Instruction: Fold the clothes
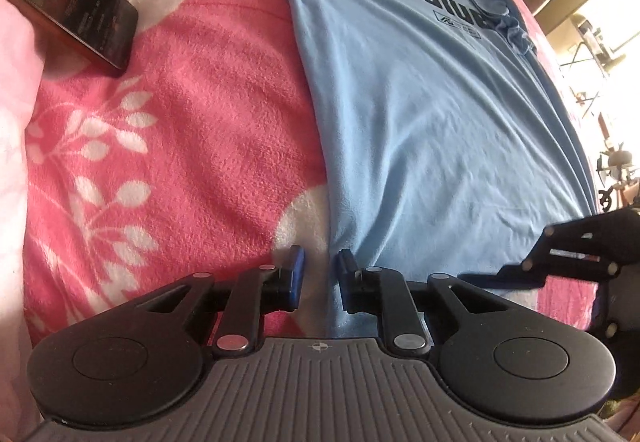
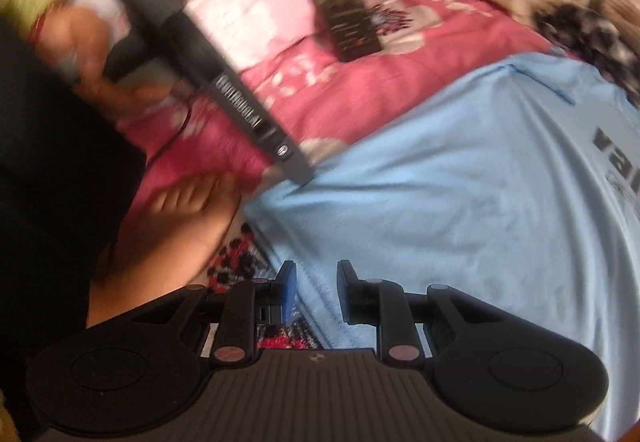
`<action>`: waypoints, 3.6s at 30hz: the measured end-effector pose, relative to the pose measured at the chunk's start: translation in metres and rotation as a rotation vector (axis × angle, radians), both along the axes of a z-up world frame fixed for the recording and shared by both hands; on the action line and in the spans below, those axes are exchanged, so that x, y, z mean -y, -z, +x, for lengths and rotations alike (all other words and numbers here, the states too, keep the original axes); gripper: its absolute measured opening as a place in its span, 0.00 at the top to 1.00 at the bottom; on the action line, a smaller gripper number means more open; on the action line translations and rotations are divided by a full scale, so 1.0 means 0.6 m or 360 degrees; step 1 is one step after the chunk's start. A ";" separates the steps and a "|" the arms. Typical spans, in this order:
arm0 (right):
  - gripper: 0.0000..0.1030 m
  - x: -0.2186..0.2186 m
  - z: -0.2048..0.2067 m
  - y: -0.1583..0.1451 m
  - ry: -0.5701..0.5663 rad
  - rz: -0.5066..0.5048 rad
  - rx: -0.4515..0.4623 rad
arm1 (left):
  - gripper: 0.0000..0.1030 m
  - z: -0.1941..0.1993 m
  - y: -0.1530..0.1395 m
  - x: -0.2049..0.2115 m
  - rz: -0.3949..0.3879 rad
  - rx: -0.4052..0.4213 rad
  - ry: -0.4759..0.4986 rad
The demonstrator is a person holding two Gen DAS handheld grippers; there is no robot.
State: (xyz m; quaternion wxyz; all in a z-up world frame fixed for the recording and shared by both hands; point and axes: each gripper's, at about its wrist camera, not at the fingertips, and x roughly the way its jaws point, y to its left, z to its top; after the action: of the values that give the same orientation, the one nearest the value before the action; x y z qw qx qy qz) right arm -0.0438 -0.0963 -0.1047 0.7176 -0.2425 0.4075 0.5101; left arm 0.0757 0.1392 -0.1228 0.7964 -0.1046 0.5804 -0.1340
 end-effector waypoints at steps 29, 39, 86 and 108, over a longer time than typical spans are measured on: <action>0.96 0.006 -0.036 0.029 -0.0093 -0.0116 0.0053 | 0.85 -0.007 -0.006 0.008 0.0148 0.0060 0.0078; 0.93 0.070 0.011 -0.024 0.0379 0.0144 -0.0068 | 0.82 -0.015 -0.063 0.078 0.0277 0.0369 0.0417; 0.71 0.282 0.465 0.036 0.1143 0.0044 0.0509 | 0.66 -0.035 0.001 0.187 0.0564 0.0159 0.0657; 0.96 0.623 0.602 -0.044 0.2194 0.0381 0.0484 | 0.66 -0.037 0.001 0.200 0.0613 0.0143 0.0670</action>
State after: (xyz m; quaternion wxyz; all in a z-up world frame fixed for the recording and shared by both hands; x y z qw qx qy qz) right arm 0.3176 -0.4702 -0.0781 0.9471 0.0823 0.3047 -0.0578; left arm 0.0534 0.0191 -0.1236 0.7813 0.1772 0.5682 -0.1882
